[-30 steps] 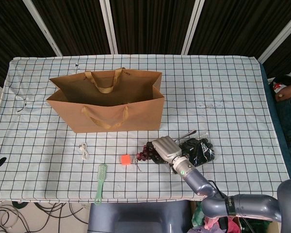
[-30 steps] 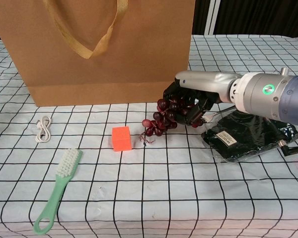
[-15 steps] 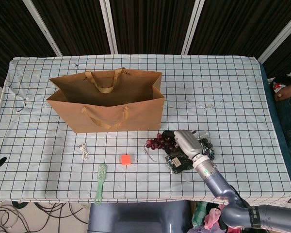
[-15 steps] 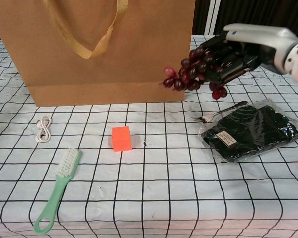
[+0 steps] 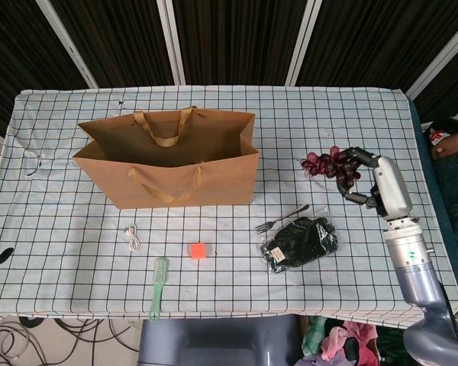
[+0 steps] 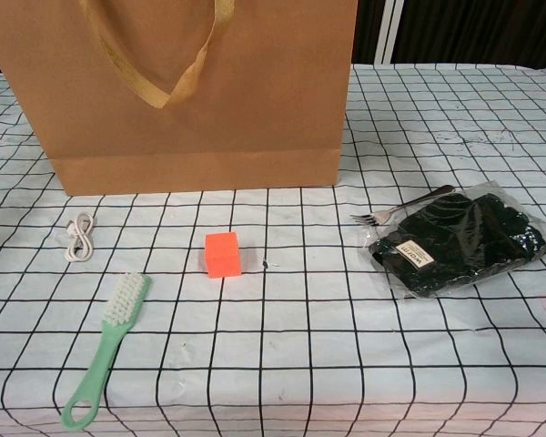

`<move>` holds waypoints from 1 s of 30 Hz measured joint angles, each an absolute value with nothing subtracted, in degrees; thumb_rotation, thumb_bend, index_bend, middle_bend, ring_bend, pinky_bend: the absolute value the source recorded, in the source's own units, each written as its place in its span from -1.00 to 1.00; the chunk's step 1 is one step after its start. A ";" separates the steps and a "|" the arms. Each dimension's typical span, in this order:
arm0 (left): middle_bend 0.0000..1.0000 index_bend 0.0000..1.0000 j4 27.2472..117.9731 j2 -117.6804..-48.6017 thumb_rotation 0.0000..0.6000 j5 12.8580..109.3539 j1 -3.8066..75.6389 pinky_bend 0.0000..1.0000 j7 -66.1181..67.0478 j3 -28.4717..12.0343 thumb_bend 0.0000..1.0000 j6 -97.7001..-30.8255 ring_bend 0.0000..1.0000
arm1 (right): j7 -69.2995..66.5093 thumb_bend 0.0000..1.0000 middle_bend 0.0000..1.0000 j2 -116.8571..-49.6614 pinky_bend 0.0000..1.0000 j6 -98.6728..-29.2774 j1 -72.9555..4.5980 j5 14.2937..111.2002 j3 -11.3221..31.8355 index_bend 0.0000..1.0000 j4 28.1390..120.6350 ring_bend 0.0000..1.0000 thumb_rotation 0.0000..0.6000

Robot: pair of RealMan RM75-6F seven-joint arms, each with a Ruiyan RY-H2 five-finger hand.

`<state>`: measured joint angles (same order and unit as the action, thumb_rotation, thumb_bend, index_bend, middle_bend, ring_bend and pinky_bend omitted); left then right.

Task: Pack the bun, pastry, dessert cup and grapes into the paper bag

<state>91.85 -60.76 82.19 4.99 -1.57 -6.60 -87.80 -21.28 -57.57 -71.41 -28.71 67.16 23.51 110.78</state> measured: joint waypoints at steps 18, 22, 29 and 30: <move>-0.87 -0.70 91.72 -60.21 1.00 80.66 5.10 -0.88 -2.98 -7.23 -0.94 -87.00 -1.00 | -2.68 -0.06 -0.04 -60.63 -0.15 -58.83 -51.99 46.68 32.80 0.39 106.55 0.06 1.00; -0.87 -0.70 91.54 -59.91 1.00 80.46 5.12 -0.90 -3.87 -7.36 -0.94 -86.78 -1.00 | 1.66 -0.07 -0.04 -65.13 -0.15 -58.03 -58.07 42.54 33.67 0.39 103.90 0.06 1.00; -0.87 -0.70 91.59 -59.37 1.00 80.75 5.10 -0.88 -4.95 -7.18 -0.94 -86.46 -1.00 | 7.66 -0.07 -0.05 -72.86 -0.15 -56.09 -66.98 36.88 33.34 0.38 98.52 0.05 1.00; -0.87 -0.70 91.60 -59.32 1.00 80.83 5.08 -0.88 -5.10 -7.14 -0.94 -86.48 -1.00 | 8.35 -0.11 -0.07 -73.80 -0.15 -55.87 -67.94 36.48 33.13 0.36 97.78 0.05 1.00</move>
<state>91.60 -59.32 80.83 5.08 -5.10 -7.14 -86.48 8.35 -73.80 -55.87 -67.94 36.48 33.13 97.78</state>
